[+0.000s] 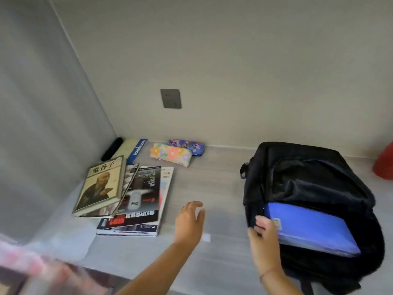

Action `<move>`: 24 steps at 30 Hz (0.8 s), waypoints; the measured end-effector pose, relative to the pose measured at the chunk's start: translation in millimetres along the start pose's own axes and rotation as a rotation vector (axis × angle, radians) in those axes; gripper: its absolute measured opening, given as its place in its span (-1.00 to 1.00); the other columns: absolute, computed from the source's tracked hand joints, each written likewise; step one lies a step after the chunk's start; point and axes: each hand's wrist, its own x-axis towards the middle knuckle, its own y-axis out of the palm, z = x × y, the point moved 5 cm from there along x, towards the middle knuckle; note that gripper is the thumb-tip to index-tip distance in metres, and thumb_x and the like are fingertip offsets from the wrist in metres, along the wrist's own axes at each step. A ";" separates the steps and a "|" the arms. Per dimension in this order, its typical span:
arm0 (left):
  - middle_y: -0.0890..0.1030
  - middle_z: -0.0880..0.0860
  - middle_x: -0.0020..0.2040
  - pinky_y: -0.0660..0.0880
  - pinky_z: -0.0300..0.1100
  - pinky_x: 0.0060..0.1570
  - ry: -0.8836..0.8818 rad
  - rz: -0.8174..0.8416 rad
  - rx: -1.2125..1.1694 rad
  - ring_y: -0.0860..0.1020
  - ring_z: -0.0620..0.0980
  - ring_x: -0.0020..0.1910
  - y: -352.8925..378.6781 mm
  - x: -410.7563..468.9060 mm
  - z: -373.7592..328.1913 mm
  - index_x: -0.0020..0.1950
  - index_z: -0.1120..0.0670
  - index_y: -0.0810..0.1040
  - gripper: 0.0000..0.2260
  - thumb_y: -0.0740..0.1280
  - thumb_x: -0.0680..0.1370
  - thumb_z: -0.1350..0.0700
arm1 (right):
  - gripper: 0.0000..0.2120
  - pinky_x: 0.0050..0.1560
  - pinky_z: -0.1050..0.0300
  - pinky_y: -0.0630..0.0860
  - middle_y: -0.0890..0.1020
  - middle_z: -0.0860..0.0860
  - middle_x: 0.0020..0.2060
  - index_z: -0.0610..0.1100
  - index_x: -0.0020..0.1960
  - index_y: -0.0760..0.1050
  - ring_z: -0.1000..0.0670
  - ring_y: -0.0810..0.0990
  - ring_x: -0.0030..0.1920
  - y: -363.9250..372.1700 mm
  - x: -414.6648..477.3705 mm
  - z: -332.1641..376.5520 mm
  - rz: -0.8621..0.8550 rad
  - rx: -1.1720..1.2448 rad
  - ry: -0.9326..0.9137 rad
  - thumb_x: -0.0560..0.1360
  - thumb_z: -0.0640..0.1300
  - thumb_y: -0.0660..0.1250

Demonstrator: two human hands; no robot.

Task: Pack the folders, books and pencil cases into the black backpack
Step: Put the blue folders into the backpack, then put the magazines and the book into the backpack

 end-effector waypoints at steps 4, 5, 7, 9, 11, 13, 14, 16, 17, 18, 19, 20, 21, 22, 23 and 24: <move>0.62 0.13 0.15 0.45 -0.12 0.09 -0.248 -0.068 -0.040 0.56 0.12 0.14 -74.4 -1.5 75.7 0.21 0.15 0.52 -0.75 0.21 0.59 0.10 | -0.75 0.12 0.07 0.40 0.55 -0.32 0.12 -0.37 0.16 0.43 -0.19 0.53 0.11 88.0 -22.9 16.7 0.362 -0.068 0.083 0.51 -0.30 0.27; 0.62 0.14 0.15 0.44 -0.12 0.05 -0.301 -0.082 -0.065 0.56 0.13 0.12 -90.2 1.2 92.9 0.22 0.16 0.50 -0.75 0.20 0.60 0.10 | -0.75 0.16 0.06 0.40 0.55 -0.30 0.14 -0.35 0.17 0.43 -0.15 0.52 0.10 106.5 -28.7 24.2 0.431 -0.089 0.089 0.53 -0.26 0.27; 0.59 0.15 0.16 0.45 -0.10 0.03 -0.396 -0.128 -0.133 0.56 0.15 0.10 -120.7 11.4 130.5 0.24 0.15 0.47 -0.73 0.18 0.60 0.09 | -0.71 0.22 0.05 0.40 0.54 -0.28 0.19 -0.36 0.19 0.43 -0.13 0.52 0.15 146.7 -35.2 39.1 0.514 -0.116 0.082 0.54 -0.21 0.28; 0.59 0.17 0.16 0.47 -0.06 0.03 -0.456 -0.191 -0.174 0.56 0.14 0.05 -143.6 23.5 156.0 0.18 0.13 0.49 -0.78 0.18 0.59 0.09 | -0.69 0.18 0.12 0.39 0.55 -0.25 0.20 -0.36 0.20 0.44 -0.11 0.53 0.16 174.3 -37.1 52.3 0.573 -0.131 0.069 0.54 -0.19 0.29; 0.57 0.18 0.20 0.46 -0.06 0.04 -0.527 -0.246 -0.206 0.54 0.12 0.08 -175.9 44.7 196.5 0.20 0.12 0.49 -0.76 0.19 0.59 0.08 | -0.70 0.10 0.21 0.36 0.57 -0.16 0.17 -0.26 0.21 0.45 -0.01 0.50 0.08 224.0 -41.4 71.8 0.650 -0.153 0.059 0.55 -0.13 0.29; 0.56 0.18 0.21 0.47 0.01 0.15 -0.591 -0.262 -0.223 0.52 0.16 0.14 -200.6 64.1 228.7 0.26 0.14 0.49 -0.70 0.18 0.59 0.07 | -0.68 0.08 0.20 0.38 0.56 -0.10 0.14 -0.23 0.23 0.45 -0.01 0.50 0.09 263.7 -45.1 90.4 0.694 -0.139 0.051 0.55 -0.08 0.27; 0.57 0.19 0.19 0.49 0.06 0.16 -0.618 -0.265 -0.211 0.53 0.18 0.11 -211.6 73.3 244.2 0.26 0.14 0.49 -0.70 0.18 0.59 0.05 | -0.67 0.03 0.19 0.41 0.55 -0.10 0.09 -0.26 0.23 0.45 -0.03 0.50 0.08 282.7 -46.5 99.5 0.704 -0.130 0.061 0.56 -0.07 0.26; 0.56 0.19 0.16 0.52 0.07 0.10 -0.704 -0.271 -0.145 0.54 0.20 0.07 -237.7 90.7 282.8 0.27 0.13 0.48 -0.68 0.19 0.59 0.03 | -0.64 -0.10 0.19 0.37 0.54 -0.12 -0.06 -0.33 0.21 0.47 -0.06 0.48 0.00 330.9 -53.3 116.8 0.763 -0.121 0.091 0.58 -0.07 0.21; 0.56 0.20 0.16 0.53 0.06 0.09 -0.738 -0.264 -0.104 0.54 0.20 0.07 -246.7 96.2 297.5 0.29 0.14 0.46 -0.67 0.20 0.59 0.02 | -0.64 -0.08 0.18 0.37 0.56 -0.11 -0.09 -0.30 0.22 0.49 -0.06 0.50 0.00 348.3 -57.8 123.6 0.802 -0.107 0.111 0.59 -0.06 0.18; 0.54 0.22 0.17 0.52 0.07 0.09 -0.766 -0.248 -0.072 0.53 0.21 0.08 -253.2 100.7 310.9 0.31 0.16 0.43 -0.65 0.21 0.59 0.01 | -0.65 -0.02 0.17 0.37 0.58 -0.07 -0.09 -0.24 0.26 0.49 -0.05 0.51 0.03 362.8 -61.1 127.3 0.841 -0.084 0.142 0.60 -0.05 0.16; 0.52 0.24 0.20 0.51 0.09 0.12 -0.801 -0.216 -0.050 0.51 0.22 0.11 -258.1 105.7 325.5 0.33 0.17 0.39 -0.62 0.21 0.59 -0.01 | -0.64 0.05 0.15 0.38 0.57 -0.01 -0.06 -0.18 0.31 0.46 -0.02 0.51 0.06 378.1 -63.5 130.0 0.871 -0.065 0.175 0.60 -0.03 0.15; 0.48 0.25 0.24 0.47 0.11 0.17 -0.834 -0.174 -0.038 0.48 0.24 0.16 -260.4 111.0 339.9 0.35 0.18 0.34 -0.58 0.20 0.59 -0.04 | -0.61 0.15 0.10 0.38 0.57 -0.02 0.03 -0.16 0.36 0.42 -0.01 0.50 0.12 390.9 -63.9 130.2 0.885 -0.051 0.213 0.60 -0.01 0.14; 0.45 0.26 0.28 0.43 0.12 0.22 -0.874 -0.127 -0.040 0.45 0.25 0.21 -260.7 115.7 354.0 0.38 0.19 0.29 -0.54 0.19 0.59 -0.07 | -0.58 0.27 0.04 0.35 0.53 -0.07 0.20 -0.18 0.39 0.37 -0.05 0.46 0.25 401.9 -63.7 130.3 0.878 -0.043 0.249 0.61 -0.01 0.14; 0.43 0.27 0.30 0.41 0.13 0.26 -0.910 -0.087 -0.067 0.44 0.26 0.23 -259.8 120.8 367.7 0.39 0.19 0.26 -0.51 0.19 0.58 -0.08 | -0.56 0.37 0.00 0.28 0.44 -0.12 0.34 -0.22 0.41 0.33 -0.09 0.39 0.36 412.3 -63.3 129.8 0.860 -0.039 0.283 0.61 -0.01 0.14; 0.43 0.27 0.29 0.40 0.13 0.27 -0.940 -0.052 -0.118 0.45 0.26 0.22 -258.0 124.8 375.7 0.39 0.20 0.25 -0.50 0.19 0.58 -0.09 | -0.55 0.41 -0.01 0.25 0.38 -0.14 0.39 -0.25 0.40 0.31 -0.11 0.35 0.39 420.1 -63.1 130.2 0.845 -0.034 0.306 0.60 -0.02 0.16; 0.46 0.27 0.26 0.41 0.12 0.27 -0.958 -0.025 -0.167 0.47 0.25 0.20 -256.4 129.3 383.4 0.37 0.21 0.28 -0.51 0.19 0.59 -0.09 | -0.55 0.41 0.00 0.26 0.38 -0.15 0.39 -0.25 0.39 0.31 -0.11 0.35 0.39 429.6 -62.3 128.2 0.829 -0.035 0.321 0.60 -0.02 0.17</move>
